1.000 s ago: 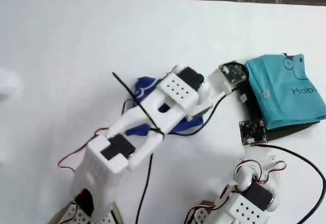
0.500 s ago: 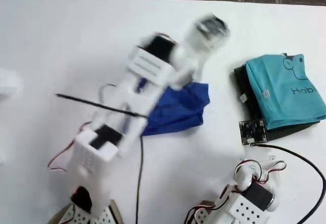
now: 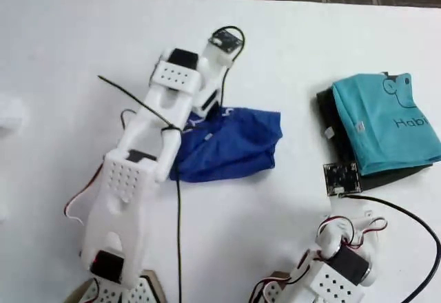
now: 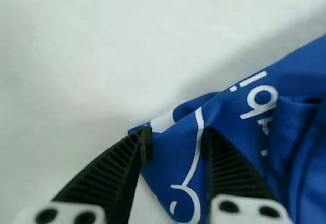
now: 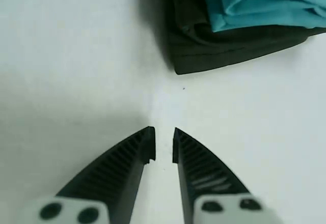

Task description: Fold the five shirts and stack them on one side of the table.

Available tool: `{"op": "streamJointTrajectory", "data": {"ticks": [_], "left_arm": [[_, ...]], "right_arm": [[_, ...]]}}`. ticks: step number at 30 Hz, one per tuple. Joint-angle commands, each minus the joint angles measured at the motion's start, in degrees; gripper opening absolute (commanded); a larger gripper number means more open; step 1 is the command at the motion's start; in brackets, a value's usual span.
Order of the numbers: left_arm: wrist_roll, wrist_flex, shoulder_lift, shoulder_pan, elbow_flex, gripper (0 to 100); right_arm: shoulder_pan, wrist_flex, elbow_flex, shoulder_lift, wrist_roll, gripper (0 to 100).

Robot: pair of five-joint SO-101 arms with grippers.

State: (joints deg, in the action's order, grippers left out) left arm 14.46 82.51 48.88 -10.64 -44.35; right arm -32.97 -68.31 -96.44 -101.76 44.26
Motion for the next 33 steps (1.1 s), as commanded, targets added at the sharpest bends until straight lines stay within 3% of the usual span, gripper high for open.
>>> {"op": "streamJointTrajectory", "data": {"ticks": [1,4,12,18,24,29,33], "left_arm": [[-0.5,-1.1,-0.7,2.6,-0.3,18],[-0.4,-0.4,-2.1,3.3,-0.3,18],[-0.6,5.4,-11.7,2.9,-0.3,18],[-0.6,11.4,-18.5,3.3,-0.2,18],[-0.6,16.9,-19.6,5.3,0.2,18],[-1.9,17.4,-20.0,9.3,0.2,18],[-1.9,17.5,-19.6,14.3,0.2,18]], "right_arm": [[-0.7,0.6,-0.5,-1.0,-0.4,7.2],[0.7,1.0,1.2,-0.9,0.0,7.4],[21.6,1.4,18.1,6.7,-6.4,7.4],[27.1,8.6,40.8,40.8,-9.4,7.4],[38.2,-4.4,76.8,79.7,-9.1,7.4],[45.1,-11.1,97.8,96.9,-9.1,7.4],[49.0,-12.4,105.6,107.5,-9.1,7.4]]}}
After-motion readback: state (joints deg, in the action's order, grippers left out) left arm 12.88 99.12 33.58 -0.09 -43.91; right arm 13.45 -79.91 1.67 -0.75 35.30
